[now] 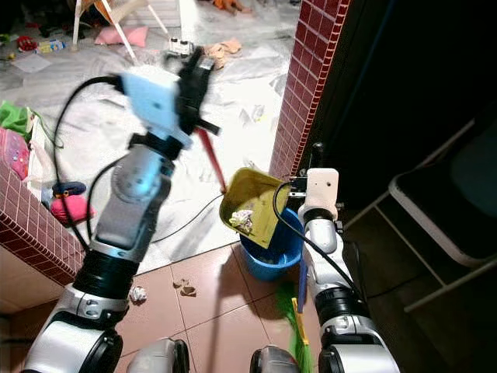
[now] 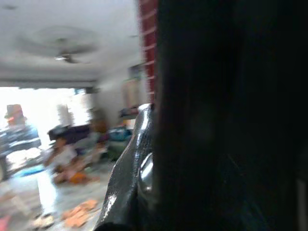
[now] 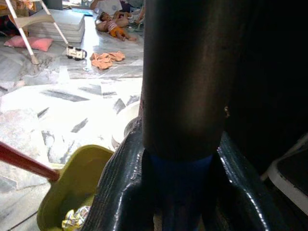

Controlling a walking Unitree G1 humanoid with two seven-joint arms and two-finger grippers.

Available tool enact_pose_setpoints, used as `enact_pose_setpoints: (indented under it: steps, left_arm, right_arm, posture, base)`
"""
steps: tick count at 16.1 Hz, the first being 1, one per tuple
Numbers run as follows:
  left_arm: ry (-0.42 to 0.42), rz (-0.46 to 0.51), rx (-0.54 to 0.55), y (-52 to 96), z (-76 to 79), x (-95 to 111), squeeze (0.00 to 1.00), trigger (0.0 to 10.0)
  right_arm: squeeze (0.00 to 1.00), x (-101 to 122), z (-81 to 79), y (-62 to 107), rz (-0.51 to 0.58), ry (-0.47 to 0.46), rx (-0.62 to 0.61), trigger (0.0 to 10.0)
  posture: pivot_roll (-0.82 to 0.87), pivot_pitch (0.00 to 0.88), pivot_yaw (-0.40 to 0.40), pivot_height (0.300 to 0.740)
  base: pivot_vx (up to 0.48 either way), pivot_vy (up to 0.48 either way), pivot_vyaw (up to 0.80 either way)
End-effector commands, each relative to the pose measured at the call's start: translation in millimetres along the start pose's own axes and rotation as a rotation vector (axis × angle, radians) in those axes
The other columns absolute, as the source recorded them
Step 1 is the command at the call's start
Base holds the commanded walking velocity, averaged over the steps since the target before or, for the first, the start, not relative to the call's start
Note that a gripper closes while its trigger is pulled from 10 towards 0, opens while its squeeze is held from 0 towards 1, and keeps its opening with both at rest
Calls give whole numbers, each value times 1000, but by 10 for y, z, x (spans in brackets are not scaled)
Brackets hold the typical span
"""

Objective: Sweep floor

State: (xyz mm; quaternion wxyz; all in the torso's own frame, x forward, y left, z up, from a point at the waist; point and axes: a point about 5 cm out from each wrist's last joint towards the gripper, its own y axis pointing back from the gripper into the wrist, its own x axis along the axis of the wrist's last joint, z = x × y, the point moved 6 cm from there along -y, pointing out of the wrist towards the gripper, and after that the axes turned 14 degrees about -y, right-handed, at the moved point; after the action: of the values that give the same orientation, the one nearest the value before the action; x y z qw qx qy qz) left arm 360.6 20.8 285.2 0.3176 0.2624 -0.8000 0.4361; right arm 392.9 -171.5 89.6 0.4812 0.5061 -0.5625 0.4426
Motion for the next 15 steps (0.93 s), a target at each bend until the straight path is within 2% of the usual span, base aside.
enact_pose_setpoints:
  steps: [1,2,5,8,9,11,12,15]
  left_arm:
    - [-37,100,-80,-43,135,230,0,10000]
    - [-62,131,-139,-28,263,286,0,10000]
    - [-99,187,-258,49,518,368,0,10000]
    - [-178,271,-430,197,811,466,0,10000]
    - [-170,279,-475,246,895,469,0,10000]
    - [-188,282,-531,314,993,443,0,10000]
    - [-182,257,-596,376,1083,375,0,10000]
    - [-189,241,-621,398,1113,325,0,10000]
  right_arm:
    - [0,74,-26,-45,19,-2,6,10000]
    - [0,78,-25,-50,20,0,6,10000]
    - [0,81,-24,-51,21,3,6,10000]
    - [0,86,-38,-54,23,-1,11,10000]
    - [0,85,-42,-56,23,-2,12,10000]
    - [0,86,-45,-56,24,-3,14,10000]
    - [0,99,-44,-56,33,-2,13,10000]
    - [0,101,-48,-65,32,2,15,10000]
  posture:
    - [-7,77,-26,740]
    - [-5,69,-27,740]
    - [-6,71,-28,740]
    - [-5,70,-29,740]
    - [-5,70,-29,740]
    - [-5,70,-29,740]
    - [-4,58,-29,740]
    - [-3,54,-31,740]
  base:
    - [0,0,0]
    - [0,0,0]
    - [0,0,0]
    - [0,0,0]
    - [0,0,0]
    - [0,0,0]
    - [0,0,0]
    - [0,0,0]
